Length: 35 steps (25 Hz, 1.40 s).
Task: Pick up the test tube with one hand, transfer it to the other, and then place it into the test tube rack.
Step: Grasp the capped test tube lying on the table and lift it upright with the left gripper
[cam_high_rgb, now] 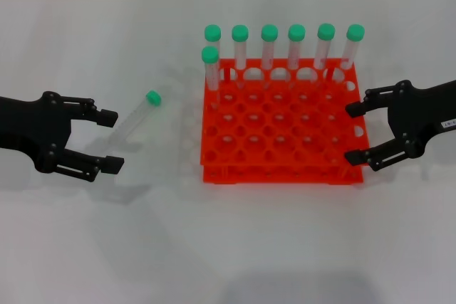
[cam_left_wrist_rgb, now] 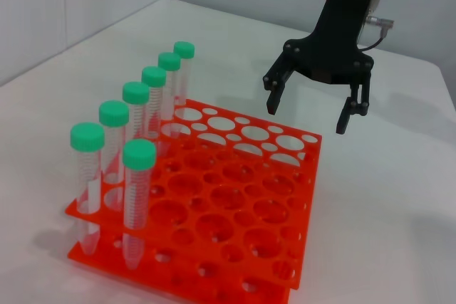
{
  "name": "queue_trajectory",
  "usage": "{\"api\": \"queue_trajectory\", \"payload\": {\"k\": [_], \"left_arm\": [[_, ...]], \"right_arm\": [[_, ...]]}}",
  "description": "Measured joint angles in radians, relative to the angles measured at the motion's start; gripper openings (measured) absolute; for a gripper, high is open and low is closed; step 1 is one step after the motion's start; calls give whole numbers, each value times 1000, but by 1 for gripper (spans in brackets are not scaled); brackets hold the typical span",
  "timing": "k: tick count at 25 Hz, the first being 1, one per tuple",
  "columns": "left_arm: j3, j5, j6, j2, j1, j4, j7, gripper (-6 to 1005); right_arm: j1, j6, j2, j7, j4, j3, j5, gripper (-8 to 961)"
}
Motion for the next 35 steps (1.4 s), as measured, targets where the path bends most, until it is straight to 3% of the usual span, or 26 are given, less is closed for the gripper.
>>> {"api": "queue_trajectory", "payload": {"k": [23, 29, 35], "left_arm": [[2, -7, 12, -13, -10, 0, 0, 861], [3, 23, -17, -18, -6, 64, -215, 860], [0, 192, -64, -58, -7, 248, -537, 860]], "right_arm": [[-6, -3, 4, -9, -7, 1, 2, 868], [-9, 1, 1, -9, -10, 2, 3, 868], [-7, 3, -2, -20, -12, 3, 4, 868]]}}
